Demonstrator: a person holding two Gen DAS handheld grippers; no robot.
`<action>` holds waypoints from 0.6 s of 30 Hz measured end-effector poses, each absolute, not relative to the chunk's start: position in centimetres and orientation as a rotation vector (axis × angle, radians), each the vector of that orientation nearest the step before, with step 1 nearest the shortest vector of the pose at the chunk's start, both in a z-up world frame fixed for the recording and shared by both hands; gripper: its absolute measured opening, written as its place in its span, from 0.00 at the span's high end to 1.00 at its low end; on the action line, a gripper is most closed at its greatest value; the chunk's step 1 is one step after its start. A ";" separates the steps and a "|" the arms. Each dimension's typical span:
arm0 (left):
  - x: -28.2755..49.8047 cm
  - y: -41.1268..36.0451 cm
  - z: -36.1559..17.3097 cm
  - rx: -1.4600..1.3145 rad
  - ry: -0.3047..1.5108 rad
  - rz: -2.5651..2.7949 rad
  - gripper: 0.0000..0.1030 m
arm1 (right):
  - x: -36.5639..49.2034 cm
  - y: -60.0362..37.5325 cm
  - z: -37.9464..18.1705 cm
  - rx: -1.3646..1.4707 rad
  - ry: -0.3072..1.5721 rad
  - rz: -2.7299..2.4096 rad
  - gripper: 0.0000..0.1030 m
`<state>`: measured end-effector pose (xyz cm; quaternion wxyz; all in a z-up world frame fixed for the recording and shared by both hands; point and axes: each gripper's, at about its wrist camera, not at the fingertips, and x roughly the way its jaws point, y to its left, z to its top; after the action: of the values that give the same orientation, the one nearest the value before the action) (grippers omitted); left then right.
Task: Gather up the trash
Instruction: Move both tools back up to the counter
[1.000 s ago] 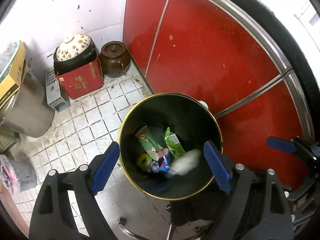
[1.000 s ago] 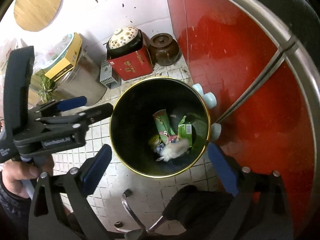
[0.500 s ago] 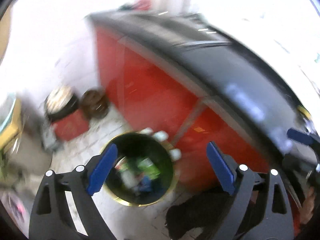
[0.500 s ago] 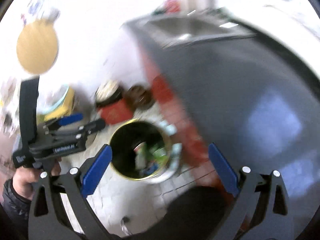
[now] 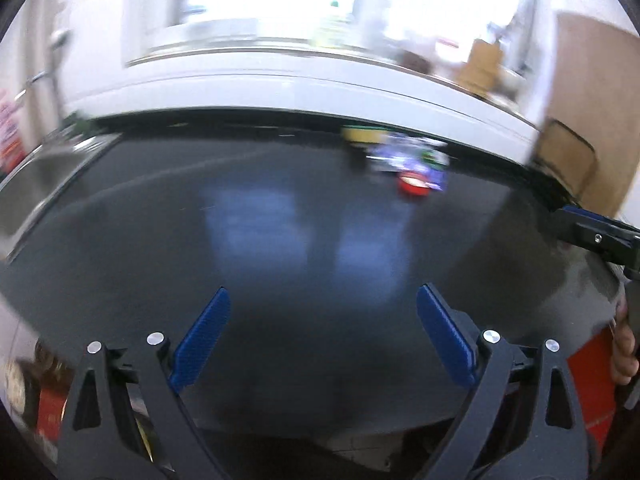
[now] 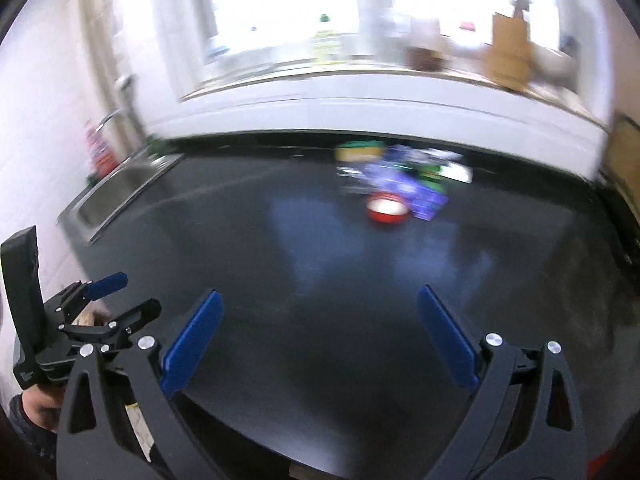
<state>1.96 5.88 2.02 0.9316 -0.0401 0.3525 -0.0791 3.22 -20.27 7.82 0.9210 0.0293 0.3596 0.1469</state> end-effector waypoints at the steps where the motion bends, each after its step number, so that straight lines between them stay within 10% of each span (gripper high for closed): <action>1: 2.5 4.4 2.0 -0.071 0.726 -0.186 0.11 | 3.1 -21.9 7.7 0.082 0.737 0.279 0.08; 18: 12.9 -2.8 2.5 0.045 0.732 -0.247 0.11 | 10.5 -25.5 6.1 0.109 0.769 0.234 0.08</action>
<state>12.91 -2.76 2.51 0.9260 0.0221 0.3571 -0.1207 10.51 -25.53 6.14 0.9189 0.0530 0.3739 0.1138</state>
